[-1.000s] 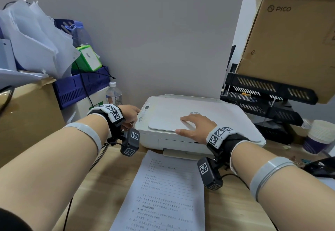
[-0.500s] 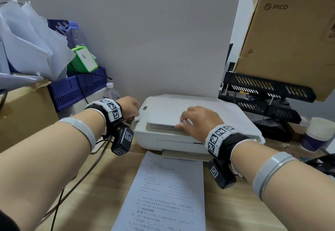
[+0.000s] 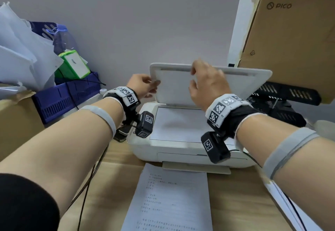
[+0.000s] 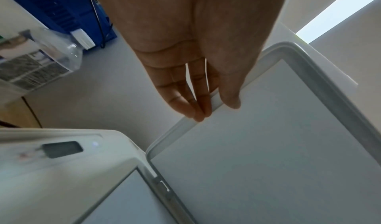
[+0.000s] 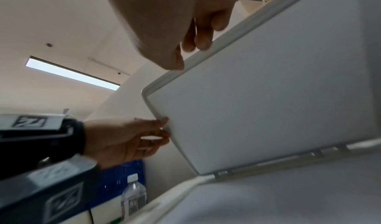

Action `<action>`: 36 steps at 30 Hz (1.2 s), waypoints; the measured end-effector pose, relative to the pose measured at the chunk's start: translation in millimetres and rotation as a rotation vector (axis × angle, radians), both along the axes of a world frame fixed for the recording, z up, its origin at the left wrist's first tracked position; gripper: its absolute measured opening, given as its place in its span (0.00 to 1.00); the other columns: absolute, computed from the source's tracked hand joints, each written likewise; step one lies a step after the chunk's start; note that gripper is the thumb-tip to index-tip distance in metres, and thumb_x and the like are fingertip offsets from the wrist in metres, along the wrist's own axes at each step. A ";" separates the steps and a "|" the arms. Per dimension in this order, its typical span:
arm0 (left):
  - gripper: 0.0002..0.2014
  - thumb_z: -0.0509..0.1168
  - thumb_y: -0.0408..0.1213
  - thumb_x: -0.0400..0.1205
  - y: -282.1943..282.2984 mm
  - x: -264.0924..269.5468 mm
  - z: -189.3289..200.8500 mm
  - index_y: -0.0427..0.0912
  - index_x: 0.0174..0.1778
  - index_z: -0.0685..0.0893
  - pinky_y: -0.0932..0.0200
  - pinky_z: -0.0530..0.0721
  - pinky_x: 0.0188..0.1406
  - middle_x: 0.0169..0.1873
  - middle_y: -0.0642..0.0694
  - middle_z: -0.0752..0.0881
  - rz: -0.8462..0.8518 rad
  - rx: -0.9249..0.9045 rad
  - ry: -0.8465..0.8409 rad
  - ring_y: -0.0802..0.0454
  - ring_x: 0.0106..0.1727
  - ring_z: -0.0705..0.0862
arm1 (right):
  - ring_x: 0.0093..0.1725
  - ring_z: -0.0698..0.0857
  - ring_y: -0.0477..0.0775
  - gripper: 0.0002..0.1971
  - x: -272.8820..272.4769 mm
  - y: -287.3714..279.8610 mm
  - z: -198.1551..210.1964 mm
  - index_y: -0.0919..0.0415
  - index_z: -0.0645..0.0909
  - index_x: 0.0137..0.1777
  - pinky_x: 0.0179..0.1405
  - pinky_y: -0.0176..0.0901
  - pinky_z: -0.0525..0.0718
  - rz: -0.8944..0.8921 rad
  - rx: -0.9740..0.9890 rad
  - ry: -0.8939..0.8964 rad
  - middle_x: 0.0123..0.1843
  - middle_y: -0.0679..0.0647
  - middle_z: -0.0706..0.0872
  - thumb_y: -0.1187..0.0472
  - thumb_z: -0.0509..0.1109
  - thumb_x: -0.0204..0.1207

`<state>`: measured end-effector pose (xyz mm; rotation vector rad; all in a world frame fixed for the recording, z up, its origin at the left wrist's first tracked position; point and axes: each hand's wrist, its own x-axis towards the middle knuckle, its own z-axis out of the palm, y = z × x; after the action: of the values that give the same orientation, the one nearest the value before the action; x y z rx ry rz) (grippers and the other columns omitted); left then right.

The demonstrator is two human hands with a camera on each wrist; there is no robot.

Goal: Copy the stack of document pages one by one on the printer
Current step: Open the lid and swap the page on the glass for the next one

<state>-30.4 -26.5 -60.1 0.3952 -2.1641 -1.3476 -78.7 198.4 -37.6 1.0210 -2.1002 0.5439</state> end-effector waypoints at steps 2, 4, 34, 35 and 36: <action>0.12 0.69 0.43 0.84 -3.0 -15.3 4.6 0.35 0.51 0.83 0.56 0.90 0.41 0.43 0.40 0.88 0.030 0.026 0.012 0.49 0.41 0.88 | 0.48 0.81 0.59 0.10 -4.2 4.3 -14.4 0.54 0.73 0.56 0.56 0.55 0.76 -0.005 0.148 -0.158 0.48 0.51 0.82 0.58 0.66 0.76; 0.13 0.66 0.44 0.86 -4.0 -30.4 8.5 0.34 0.51 0.83 0.53 0.90 0.42 0.43 0.37 0.87 0.065 0.069 0.018 0.45 0.43 0.87 | 0.55 0.81 0.57 0.10 -8.3 11.5 -31.9 0.50 0.75 0.58 0.61 0.54 0.76 -0.036 0.318 -0.291 0.51 0.48 0.83 0.51 0.65 0.79; 0.13 0.65 0.33 0.86 38.4 12.2 29.9 0.42 0.65 0.84 0.44 0.83 0.63 0.61 0.42 0.87 -0.202 0.021 -0.459 0.44 0.60 0.86 | 0.76 0.72 0.51 0.37 11.3 114.2 -89.5 0.43 0.62 0.82 0.74 0.54 0.72 -0.152 0.643 -0.551 0.77 0.44 0.75 0.38 0.70 0.74; 0.13 0.65 0.33 0.86 41.7 19.6 28.6 0.43 0.65 0.85 0.44 0.82 0.64 0.60 0.43 0.88 -0.229 -0.011 -0.494 0.44 0.60 0.87 | 0.74 0.75 0.51 0.33 12.4 117.7 -89.7 0.42 0.66 0.80 0.73 0.52 0.73 -0.144 0.601 -0.537 0.74 0.43 0.78 0.43 0.71 0.75; 0.13 0.65 0.33 0.85 44.5 26.3 26.8 0.44 0.65 0.85 0.43 0.82 0.64 0.59 0.43 0.88 -0.252 -0.044 -0.533 0.45 0.61 0.86 | 0.71 0.77 0.50 0.29 13.5 121.2 -90.0 0.42 0.70 0.77 0.71 0.50 0.75 -0.131 0.549 -0.542 0.70 0.42 0.81 0.48 0.72 0.76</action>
<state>-4.1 18.1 -33.2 0.5242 -2.7526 -1.4456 -65.2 319.6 -127.5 1.0986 -2.8780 0.1809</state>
